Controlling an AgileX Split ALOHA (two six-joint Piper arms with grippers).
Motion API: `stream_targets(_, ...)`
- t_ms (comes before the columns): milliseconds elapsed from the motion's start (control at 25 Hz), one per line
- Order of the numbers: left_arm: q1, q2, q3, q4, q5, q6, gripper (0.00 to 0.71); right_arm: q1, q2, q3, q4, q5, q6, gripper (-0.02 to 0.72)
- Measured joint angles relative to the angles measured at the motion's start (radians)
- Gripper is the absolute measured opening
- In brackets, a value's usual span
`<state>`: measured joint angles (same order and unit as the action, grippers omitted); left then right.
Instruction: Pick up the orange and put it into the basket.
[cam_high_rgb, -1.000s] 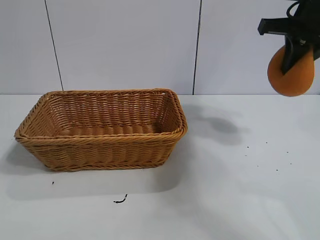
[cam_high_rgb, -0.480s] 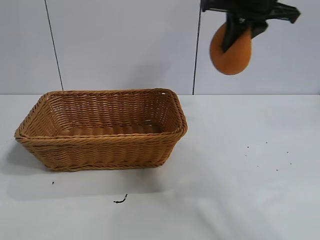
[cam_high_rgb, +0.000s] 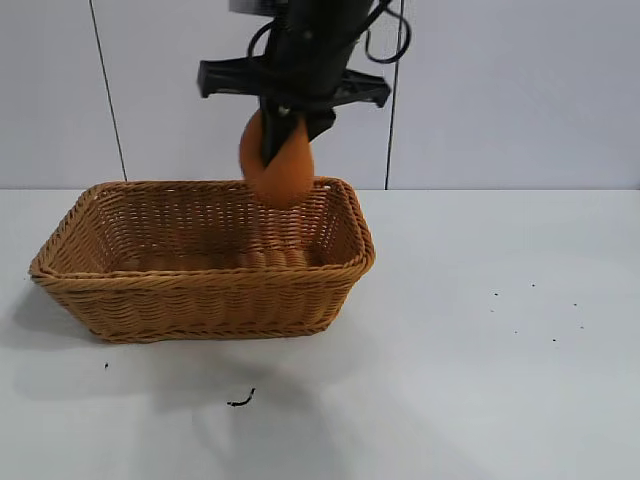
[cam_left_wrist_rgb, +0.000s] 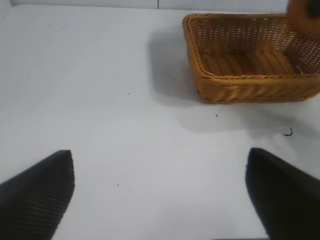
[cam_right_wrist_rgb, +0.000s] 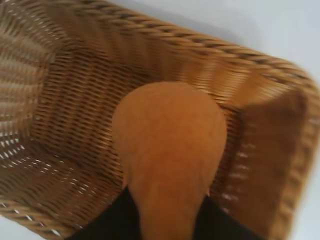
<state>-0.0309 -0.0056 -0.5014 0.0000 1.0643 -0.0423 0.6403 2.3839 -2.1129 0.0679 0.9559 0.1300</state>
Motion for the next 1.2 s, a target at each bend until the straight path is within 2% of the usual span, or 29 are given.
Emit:
stream_targets(160,0.000,0.000,0.000,0.000,0.000,0.000,0.666,0.001,0.025,-0.001,0.004,-0.007,0.000,0.070)
stream_targets(200,0.000,0.000,0.000,0.000,0.000,0.000,0.666,0.001,0.026,-0.001,0.004,-0.007,0.000,0.097)
stream_targets(240,0.000,0.000,0.000,0.000,0.000,0.000,0.666,0.001,0.026,-0.002,0.005,-0.008,-0.001,0.159)
stream_targets(400,0.000,0.000,0.000,0.000,0.000,0.000,0.666,0.001,0.021,-0.011,0.005,-0.002,-0.004,0.565)
stream_targets(480,0.000,0.000,0.000,0.000,0.000,0.000,0.666,0.001,0.016,-0.036,0.001,0.030,-0.004,0.645)
stream_targets(600,0.000,0.000,0.000,0.000,0.000,0.000,0.666,-0.001,0.009,-0.115,-0.018,0.116,-0.004,0.683)
stream_targets(760,0.000,0.000,0.000,0.000,0.000,0.000,0.666,-0.048,-0.002,-0.231,-0.026,0.236,-0.004,0.692)
stream_targets(1200,0.000,0.000,0.000,0.000,0.000,0.000,0.666,-0.333,-0.006,-0.274,-0.068,0.259,-0.004,0.694)
